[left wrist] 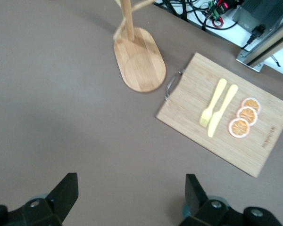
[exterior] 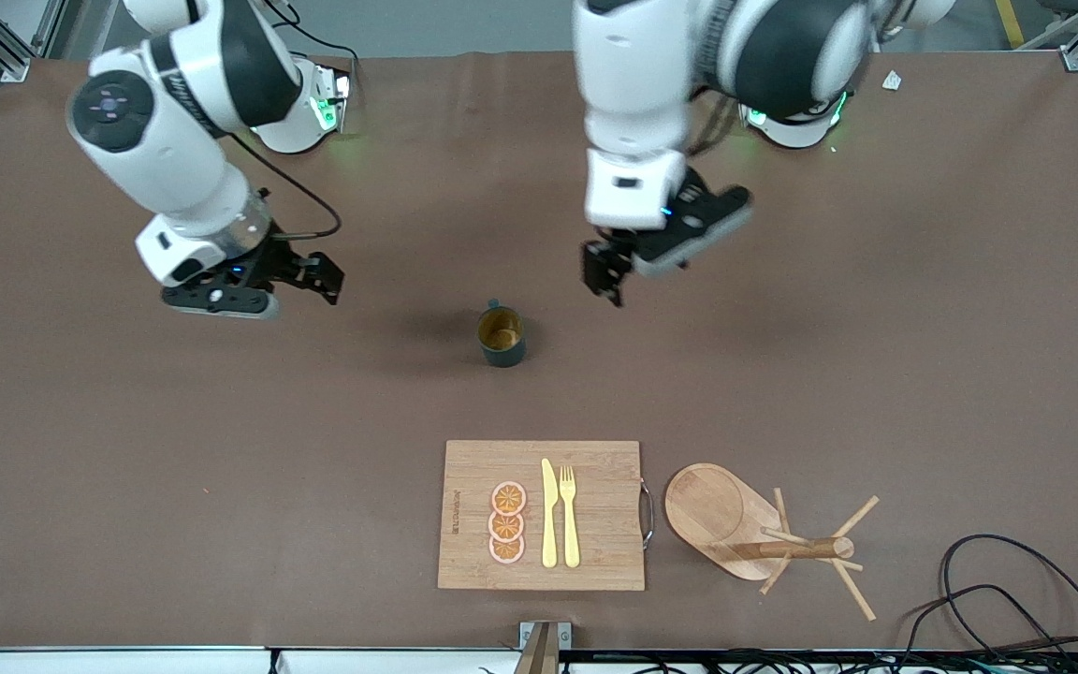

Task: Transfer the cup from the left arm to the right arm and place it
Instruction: 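Raise the left gripper away while the right gripper reaches the mug, then close the right gripper on the teal mug's rim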

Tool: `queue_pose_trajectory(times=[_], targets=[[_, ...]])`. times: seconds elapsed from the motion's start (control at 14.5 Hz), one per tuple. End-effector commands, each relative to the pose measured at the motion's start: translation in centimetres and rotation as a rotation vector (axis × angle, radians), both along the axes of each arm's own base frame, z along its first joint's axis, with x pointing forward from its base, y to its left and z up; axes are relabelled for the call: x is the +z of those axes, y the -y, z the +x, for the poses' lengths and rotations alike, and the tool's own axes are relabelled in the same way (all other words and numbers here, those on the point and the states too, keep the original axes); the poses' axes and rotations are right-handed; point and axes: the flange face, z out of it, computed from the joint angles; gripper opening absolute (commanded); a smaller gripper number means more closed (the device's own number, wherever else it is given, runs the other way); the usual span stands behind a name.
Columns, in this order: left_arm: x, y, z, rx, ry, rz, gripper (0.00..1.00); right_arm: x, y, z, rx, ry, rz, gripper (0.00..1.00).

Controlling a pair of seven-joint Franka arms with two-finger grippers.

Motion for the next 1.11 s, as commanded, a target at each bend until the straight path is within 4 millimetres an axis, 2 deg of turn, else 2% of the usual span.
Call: queue_pose_trajectory(times=[0.0, 0.21, 0.41, 0.48, 0.55, 0.69, 0.76, 0.97, 1.04], targets=[[2.5, -6.8, 2.5, -0.082, -0.042, -0.028, 1.0, -3.0, -2.7, -0.4, -0.012, 0.003, 0.003, 1.0], [3.2, -14.3, 5.3, -0.143, -0.097, -0.008, 1.0, -6.5, -6.9, -1.3, -0.043, -0.006, -0.01, 1.0], [5.2, -20.0, 6.0, -0.222, -0.116, 0.011, 1.0, -9.4, -10.3, -2.1, -0.053, 0.003, -0.009, 1.0], [6.2, -21.8, 6.0, -0.256, -0.115, 0.004, 1.0, -10.2, -11.1, -2.2, -0.06, 0.006, -0.008, 1.0], [7.2, -22.7, 5.4, -0.32, -0.116, 0.008, 1.0, -11.2, -12.1, -2.4, -0.054, 0.009, -0.007, 1.0], [7.5, -25.9, 5.0, -0.353, -0.18, 0.006, 1.0, -13.1, -13.6, -2.6, -0.055, 0.021, -0.008, 1.0], [8.3, -27.1, 4.5, -0.38, -0.19, -0.007, 1.0, -13.8, -13.7, -2.5, -0.059, 0.023, -0.012, 1.0], [9.1, -31.7, 3.7, -0.475, -0.247, 0.009, 1.0, -14.7, -15.3, -2.3, -0.067, 0.026, -0.014, 1.0], [9.2, -32.7, 3.4, -0.52, -0.252, 0.001, 1.0, -15.1, -15.9, -2.2, -0.078, 0.026, -0.016, 1.0]])
